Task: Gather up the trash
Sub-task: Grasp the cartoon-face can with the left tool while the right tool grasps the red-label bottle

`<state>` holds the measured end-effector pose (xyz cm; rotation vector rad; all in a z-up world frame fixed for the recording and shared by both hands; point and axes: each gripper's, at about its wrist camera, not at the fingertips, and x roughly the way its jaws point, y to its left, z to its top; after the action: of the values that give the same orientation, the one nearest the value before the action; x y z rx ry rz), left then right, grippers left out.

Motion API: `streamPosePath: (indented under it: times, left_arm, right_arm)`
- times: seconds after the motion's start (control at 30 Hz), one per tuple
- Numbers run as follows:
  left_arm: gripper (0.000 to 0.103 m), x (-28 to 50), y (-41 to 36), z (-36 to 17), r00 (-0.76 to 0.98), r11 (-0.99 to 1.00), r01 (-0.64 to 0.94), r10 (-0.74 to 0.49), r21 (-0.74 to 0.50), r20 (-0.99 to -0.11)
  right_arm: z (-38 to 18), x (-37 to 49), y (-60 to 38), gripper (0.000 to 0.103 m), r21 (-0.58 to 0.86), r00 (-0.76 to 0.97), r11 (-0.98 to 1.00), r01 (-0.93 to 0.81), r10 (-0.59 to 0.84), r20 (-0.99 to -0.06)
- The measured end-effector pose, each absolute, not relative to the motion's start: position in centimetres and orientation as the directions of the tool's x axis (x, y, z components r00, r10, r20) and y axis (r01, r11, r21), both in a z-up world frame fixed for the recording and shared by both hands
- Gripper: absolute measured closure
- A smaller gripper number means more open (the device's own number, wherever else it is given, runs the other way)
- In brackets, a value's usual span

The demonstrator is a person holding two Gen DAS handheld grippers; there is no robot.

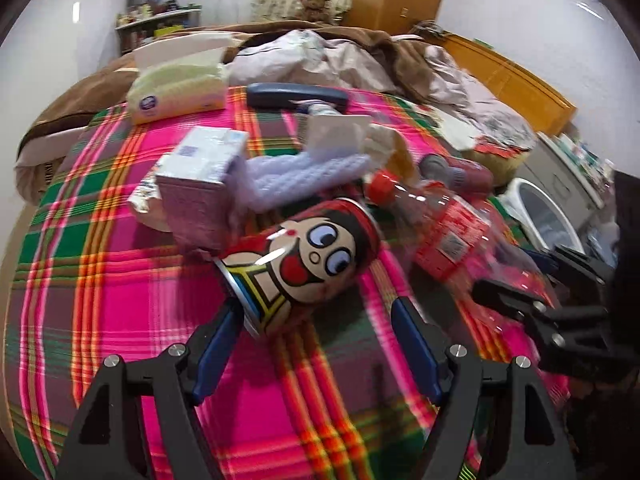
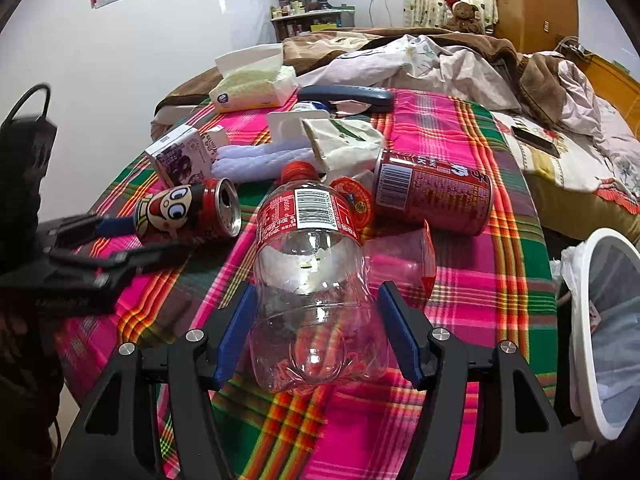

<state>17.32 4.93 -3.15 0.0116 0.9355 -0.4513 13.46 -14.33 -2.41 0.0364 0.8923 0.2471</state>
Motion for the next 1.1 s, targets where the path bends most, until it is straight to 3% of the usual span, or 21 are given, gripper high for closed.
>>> streamPosePath:
  times: [0.23, 0.43, 0.77, 0.9, 1.1]
  left_arm:
    - [0.025, 18.7, 5.4, -0.9, 0.597, 0.921, 0.379, -0.318, -0.090, -0.737]
    - [0.025, 20.4, 3.6, -1.8, 0.564, 0.893, 0.447, -0.318, -0.042, -0.762]
    - [0.025, 20.2, 3.1, -3.3, 0.472, 0.874, 0.473, -0.357, -0.110, -0.806]
    - [0.034, 20.6, 3.2, -3.5, 0.474, 0.885, 0.449, -0.352, -0.123, -0.807]
    - [0.039, 21.2, 3.1, -4.1, 0.459, 0.898, 0.414, -0.347, -0.149, -0.818]
  right_arm:
    - [-2.6, 13.6, -14.6, 0.039, 0.142, 0.601, 0.972, -0.190, 0.229, -0.765]
    - [-2.7, 13.7, -14.6, 0.039, 0.146, 0.599, 0.971, -0.192, 0.233, -0.766]
    - [-2.8, 13.7, -14.8, 0.039, 0.147, 0.598, 0.968, -0.203, 0.241, -0.764]
    - [-2.8, 13.6, -14.7, 0.039, 0.143, 0.600, 0.969, -0.203, 0.239, -0.764]
    - [-2.7, 13.7, -14.6, 0.039, 0.139, 0.593, 0.968, -0.210, 0.239, -0.769]
